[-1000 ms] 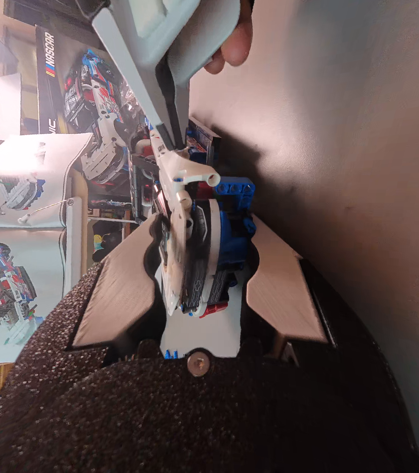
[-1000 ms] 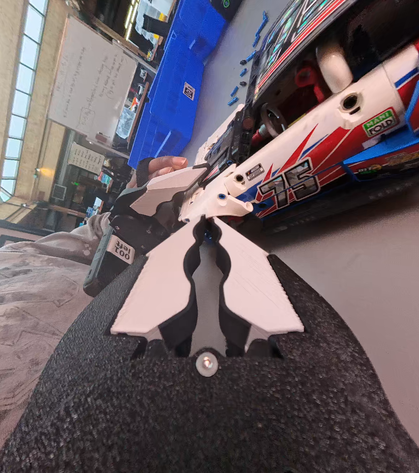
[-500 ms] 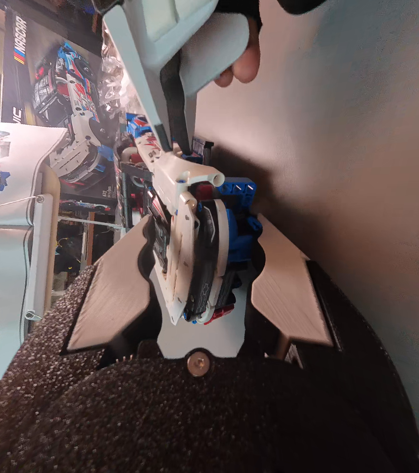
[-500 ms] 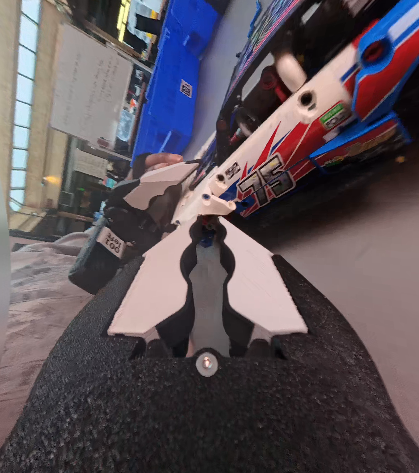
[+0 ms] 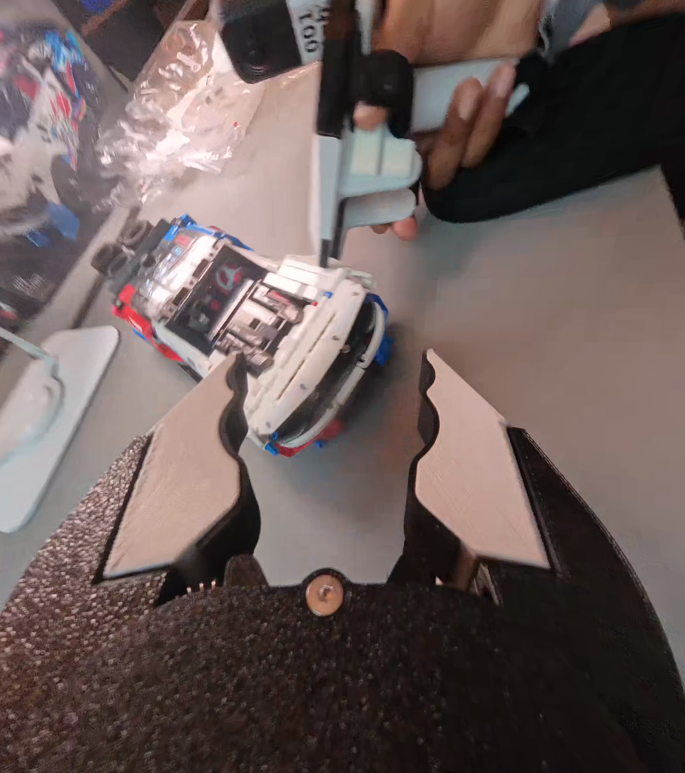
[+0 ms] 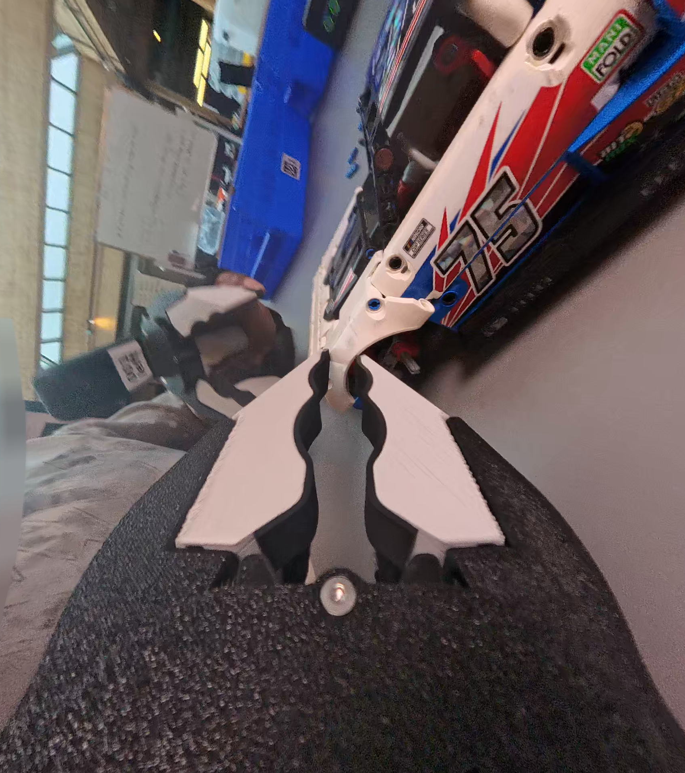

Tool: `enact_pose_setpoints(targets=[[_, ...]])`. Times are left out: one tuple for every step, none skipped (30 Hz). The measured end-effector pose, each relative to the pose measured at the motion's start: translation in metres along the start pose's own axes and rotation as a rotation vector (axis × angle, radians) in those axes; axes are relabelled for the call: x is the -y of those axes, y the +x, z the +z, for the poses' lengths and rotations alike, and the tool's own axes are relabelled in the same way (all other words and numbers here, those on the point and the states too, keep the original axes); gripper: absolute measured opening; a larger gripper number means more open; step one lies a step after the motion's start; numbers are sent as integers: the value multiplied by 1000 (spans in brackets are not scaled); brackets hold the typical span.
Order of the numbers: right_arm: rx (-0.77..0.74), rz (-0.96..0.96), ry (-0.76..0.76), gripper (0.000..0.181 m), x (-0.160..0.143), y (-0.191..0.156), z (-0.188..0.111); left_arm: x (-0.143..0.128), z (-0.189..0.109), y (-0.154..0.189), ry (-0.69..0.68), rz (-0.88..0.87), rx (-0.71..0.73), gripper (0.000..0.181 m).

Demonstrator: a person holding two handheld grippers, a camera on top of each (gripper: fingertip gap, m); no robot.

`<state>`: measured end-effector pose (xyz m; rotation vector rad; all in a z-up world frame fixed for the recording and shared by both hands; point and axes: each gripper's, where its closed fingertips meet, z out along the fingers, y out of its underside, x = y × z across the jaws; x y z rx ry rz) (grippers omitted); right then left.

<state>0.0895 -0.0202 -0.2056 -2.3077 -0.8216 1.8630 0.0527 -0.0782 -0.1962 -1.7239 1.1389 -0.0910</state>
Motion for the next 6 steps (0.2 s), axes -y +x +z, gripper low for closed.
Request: enact_pose_setpoints(targets=[[-46, -10, -55, 12, -6, 10, -1, -3, -4, -10, 22, -138, -38, 83], [-54, -20, -89, 12, -9, 12, -1, -8, -5, -22, 36, -270, -77, 86], [-64, -27, -104, 13, -8, 12, -2, -15, -5, -32, 42, -391, -121, 89], [-96, -59, -122, 14, -7, 14, -3, -22, -3, -39, 42, -501, -171, 93], [-128, -94, -138, 15, -6, 14, -3, -28, 0, -45, 40, -598, -218, 93], [-148, -115, -149, 16, -6, 15, -4, -34, 4, -47, 36, -672, -259, 92]])
